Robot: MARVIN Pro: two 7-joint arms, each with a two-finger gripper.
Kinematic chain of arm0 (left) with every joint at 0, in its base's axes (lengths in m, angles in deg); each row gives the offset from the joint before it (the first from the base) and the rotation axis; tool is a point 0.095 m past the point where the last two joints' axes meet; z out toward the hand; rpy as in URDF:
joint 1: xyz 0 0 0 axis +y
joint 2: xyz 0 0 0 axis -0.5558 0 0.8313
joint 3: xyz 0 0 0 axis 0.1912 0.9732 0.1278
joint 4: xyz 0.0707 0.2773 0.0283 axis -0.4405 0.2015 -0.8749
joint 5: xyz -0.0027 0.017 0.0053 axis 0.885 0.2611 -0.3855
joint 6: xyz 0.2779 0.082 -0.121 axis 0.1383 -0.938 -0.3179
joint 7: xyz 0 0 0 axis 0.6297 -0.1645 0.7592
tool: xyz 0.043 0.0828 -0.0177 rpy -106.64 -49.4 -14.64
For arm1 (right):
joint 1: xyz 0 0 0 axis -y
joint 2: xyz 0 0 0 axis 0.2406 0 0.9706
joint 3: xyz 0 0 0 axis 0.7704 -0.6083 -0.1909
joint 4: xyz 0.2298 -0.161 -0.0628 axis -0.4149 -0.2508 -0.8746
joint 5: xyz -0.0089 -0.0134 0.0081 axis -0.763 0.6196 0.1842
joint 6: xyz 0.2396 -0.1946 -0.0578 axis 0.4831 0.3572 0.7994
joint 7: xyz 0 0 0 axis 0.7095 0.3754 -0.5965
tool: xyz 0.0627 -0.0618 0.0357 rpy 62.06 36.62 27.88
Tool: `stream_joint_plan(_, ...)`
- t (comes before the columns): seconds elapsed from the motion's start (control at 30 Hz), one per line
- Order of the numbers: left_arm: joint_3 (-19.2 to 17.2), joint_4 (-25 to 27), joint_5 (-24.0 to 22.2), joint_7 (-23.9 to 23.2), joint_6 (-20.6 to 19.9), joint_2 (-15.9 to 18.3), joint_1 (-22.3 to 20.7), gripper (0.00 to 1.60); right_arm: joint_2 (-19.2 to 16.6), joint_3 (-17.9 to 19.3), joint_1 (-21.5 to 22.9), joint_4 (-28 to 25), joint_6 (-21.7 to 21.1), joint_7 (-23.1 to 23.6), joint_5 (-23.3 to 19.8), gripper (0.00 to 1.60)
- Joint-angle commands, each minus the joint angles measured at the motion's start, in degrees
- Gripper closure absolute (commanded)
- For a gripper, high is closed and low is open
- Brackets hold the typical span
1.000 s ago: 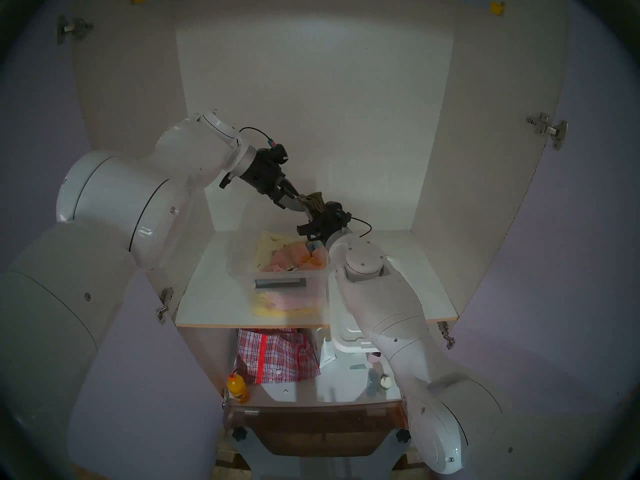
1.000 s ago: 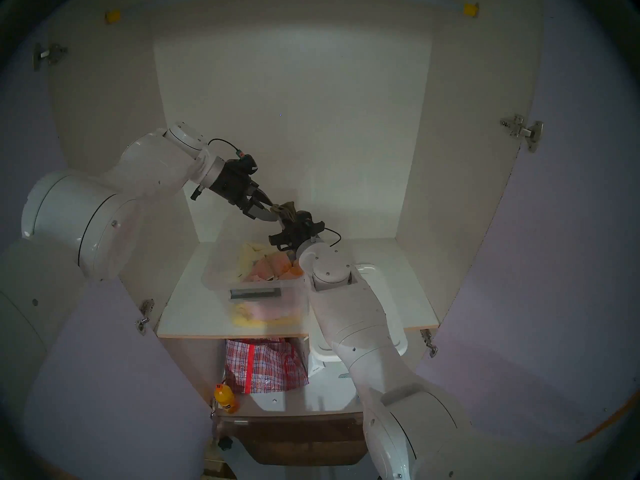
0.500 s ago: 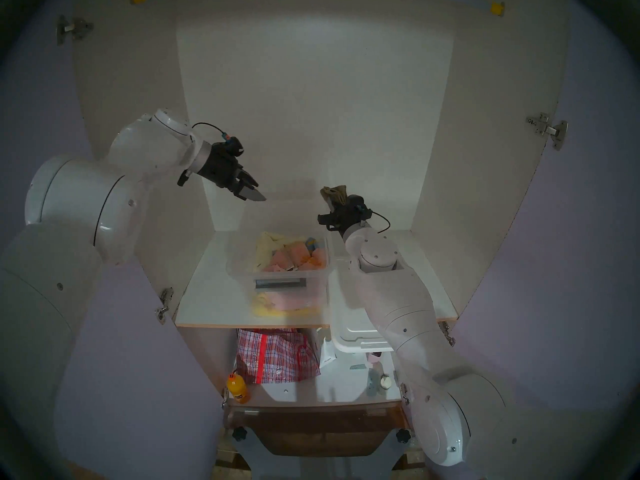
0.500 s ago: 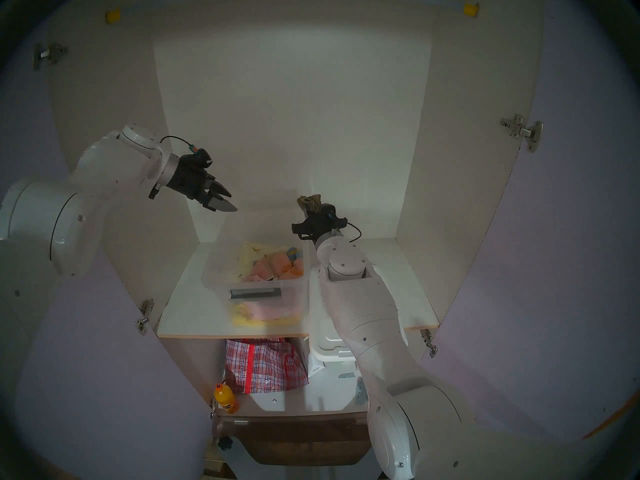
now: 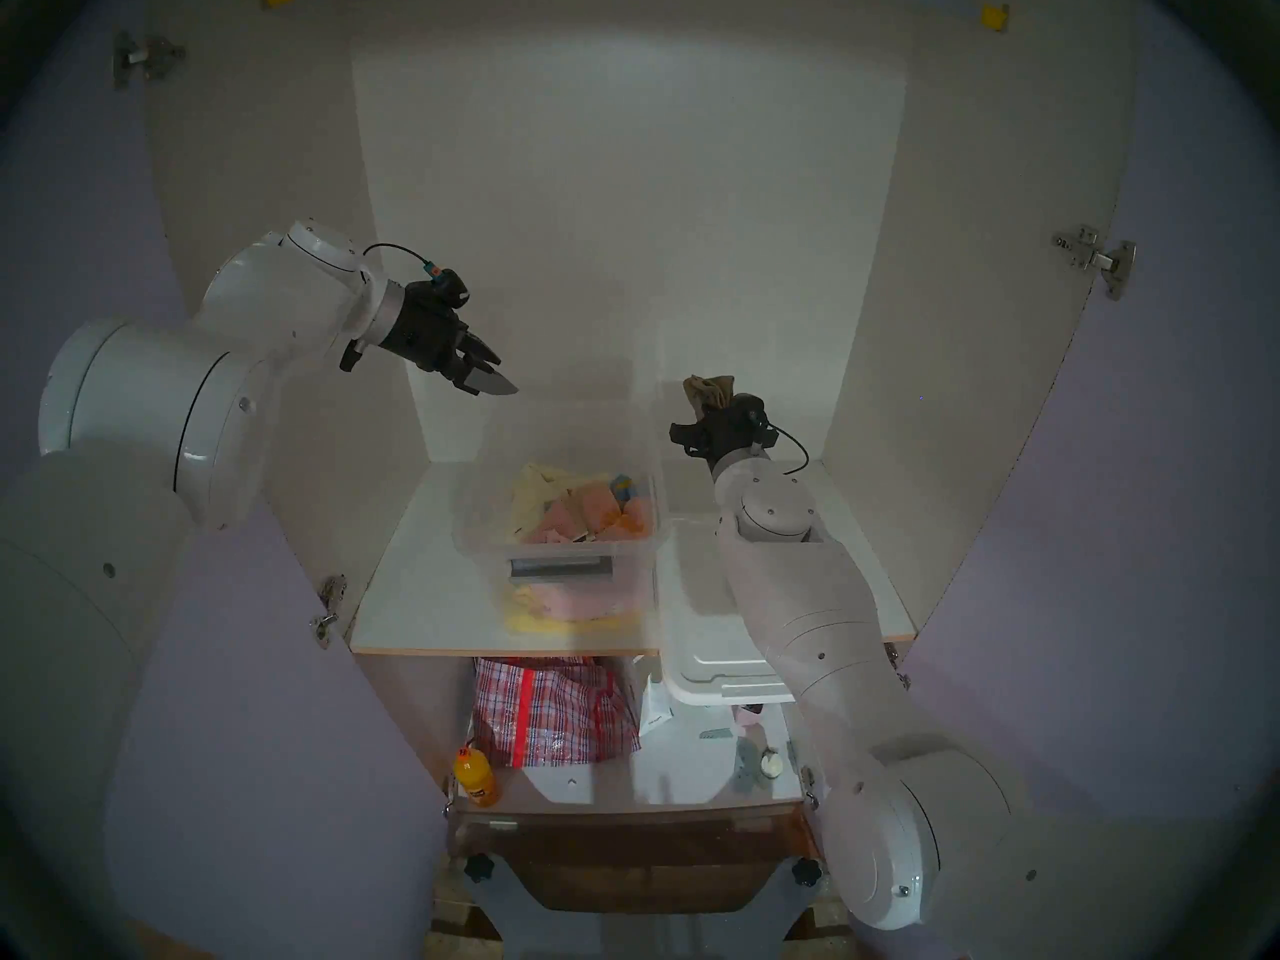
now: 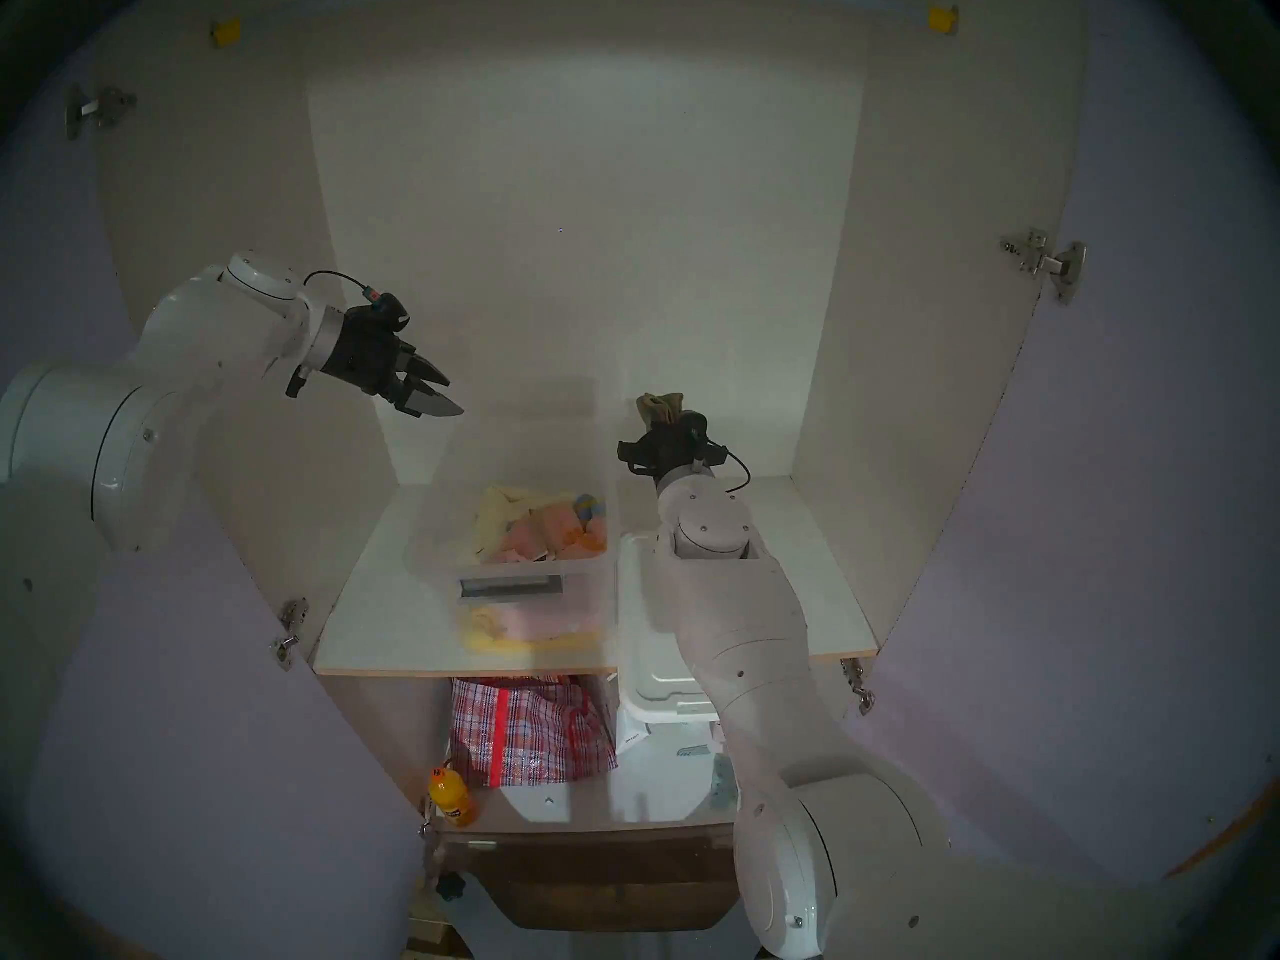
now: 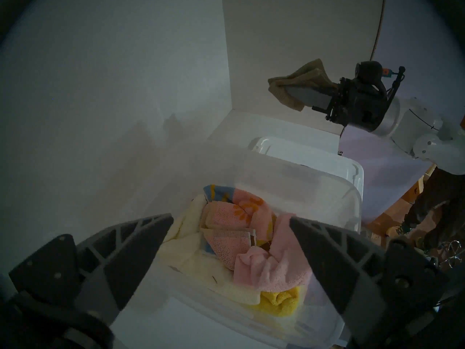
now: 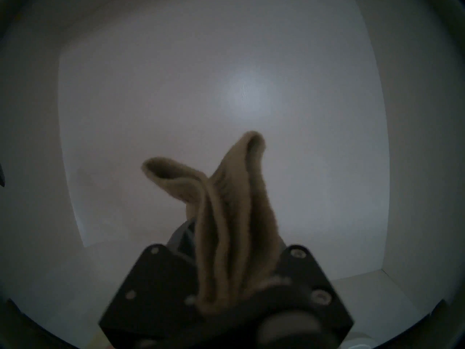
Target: Take socks out of the storage bin, place them on top of the cabinet, and put the lid back on the bin
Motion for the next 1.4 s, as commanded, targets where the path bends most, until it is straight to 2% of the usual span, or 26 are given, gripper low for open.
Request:
stream_joint_plan(0.0, -0.9, 1.2, -0.8, 0.1, 0.7, 0.0, -1.9, 0.0, 1.1, 0.8, 1.3, -1.3, 0.5, -1.8, -0.4, 1.6)
stream_joint_plan(0.87, -3.1, 1.1, -0.8, 2.4, 3.1, 0.0, -0.8, 0.0, 5.5, 3.8, -0.7, -1.7, 1.0, -11.1, -1.3, 1.6)
stream_joint_plan(1.1, -3.7, 1.1, -0.9, 2.8, 3.8, 0.0, -0.7, 0.0, 4.9, 5.1, -1.6, -2.8, 1.4, -13.3, -1.2, 1.6)
stream_joint_plan(1.37, -4.5, 1.2, -0.9, 3.2, 4.7, 0.0, -0.5, 0.0, 2.9, 6.4, -2.9, -4.7, 1.3, -13.9, -0.8, 1.6)
